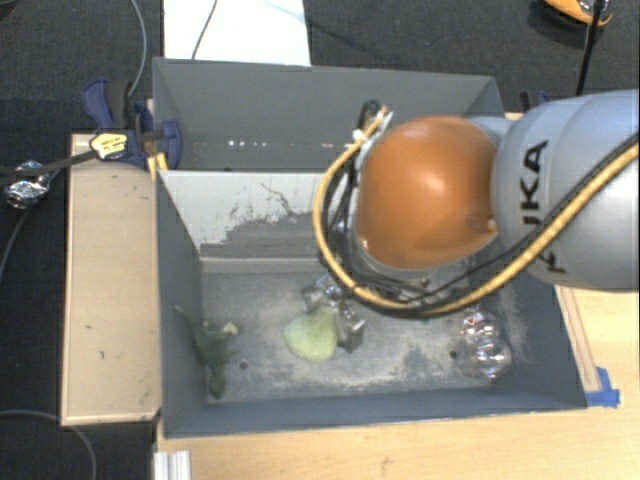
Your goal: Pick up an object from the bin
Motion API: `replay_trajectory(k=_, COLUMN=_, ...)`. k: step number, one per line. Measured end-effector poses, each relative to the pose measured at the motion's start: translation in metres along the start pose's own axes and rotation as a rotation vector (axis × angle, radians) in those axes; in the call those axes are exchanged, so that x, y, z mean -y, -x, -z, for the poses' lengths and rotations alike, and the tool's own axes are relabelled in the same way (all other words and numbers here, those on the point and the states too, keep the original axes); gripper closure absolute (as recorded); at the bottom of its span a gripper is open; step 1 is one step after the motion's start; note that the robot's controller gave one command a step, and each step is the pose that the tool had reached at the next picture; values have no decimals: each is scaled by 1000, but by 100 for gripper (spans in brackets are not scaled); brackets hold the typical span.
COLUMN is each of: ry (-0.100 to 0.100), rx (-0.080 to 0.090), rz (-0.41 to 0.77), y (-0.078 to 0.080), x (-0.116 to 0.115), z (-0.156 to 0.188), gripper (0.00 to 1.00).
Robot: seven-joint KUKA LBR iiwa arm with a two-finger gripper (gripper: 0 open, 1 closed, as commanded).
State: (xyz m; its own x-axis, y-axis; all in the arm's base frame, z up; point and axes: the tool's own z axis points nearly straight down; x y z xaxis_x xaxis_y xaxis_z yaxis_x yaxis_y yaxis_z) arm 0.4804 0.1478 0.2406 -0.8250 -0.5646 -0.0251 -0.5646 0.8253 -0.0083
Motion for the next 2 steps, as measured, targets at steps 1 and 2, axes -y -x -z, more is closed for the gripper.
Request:
replay_trajectory(k=1, ry=1, rx=-3, rz=0, y=-1, x=0, z=-1, gripper=100)
replay_trajectory(k=2, ry=0, rx=2, rz=9, y=0, x=13, z=-8, gripper=100)
